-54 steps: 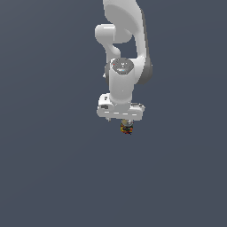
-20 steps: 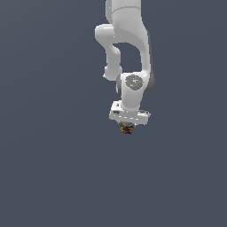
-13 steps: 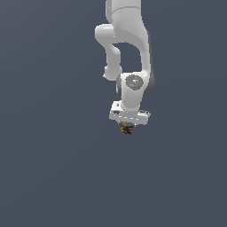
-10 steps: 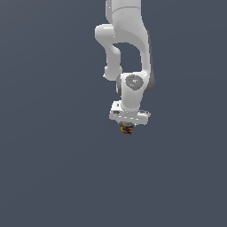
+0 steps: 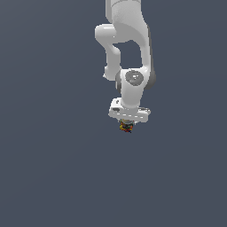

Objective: Pick up the object and move it to a goal position.

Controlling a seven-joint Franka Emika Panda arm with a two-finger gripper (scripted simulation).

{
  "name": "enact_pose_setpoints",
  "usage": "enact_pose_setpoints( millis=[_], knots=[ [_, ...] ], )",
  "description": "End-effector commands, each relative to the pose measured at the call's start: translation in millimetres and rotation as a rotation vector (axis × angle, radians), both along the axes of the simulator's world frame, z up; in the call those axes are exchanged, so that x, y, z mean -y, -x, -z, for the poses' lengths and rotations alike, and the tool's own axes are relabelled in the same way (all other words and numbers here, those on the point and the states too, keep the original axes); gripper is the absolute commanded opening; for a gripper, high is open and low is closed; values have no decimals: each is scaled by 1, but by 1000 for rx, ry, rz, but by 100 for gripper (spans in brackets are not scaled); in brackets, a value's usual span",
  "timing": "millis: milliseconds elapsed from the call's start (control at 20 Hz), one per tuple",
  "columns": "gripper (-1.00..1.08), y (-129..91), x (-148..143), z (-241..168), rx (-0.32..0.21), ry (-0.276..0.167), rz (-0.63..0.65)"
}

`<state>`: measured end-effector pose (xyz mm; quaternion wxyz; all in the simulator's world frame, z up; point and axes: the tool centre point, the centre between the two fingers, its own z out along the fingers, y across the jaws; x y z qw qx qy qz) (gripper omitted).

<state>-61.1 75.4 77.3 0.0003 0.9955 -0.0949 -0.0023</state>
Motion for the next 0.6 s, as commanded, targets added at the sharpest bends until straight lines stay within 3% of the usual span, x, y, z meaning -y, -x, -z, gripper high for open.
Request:
enact_pose_setpoints(
  millis=[0, 550],
  knots=[
    [-100, -1, 1, -15, 4, -1, 0],
    [-100, 1, 12, -114, 4, -1, 0]
  ],
)
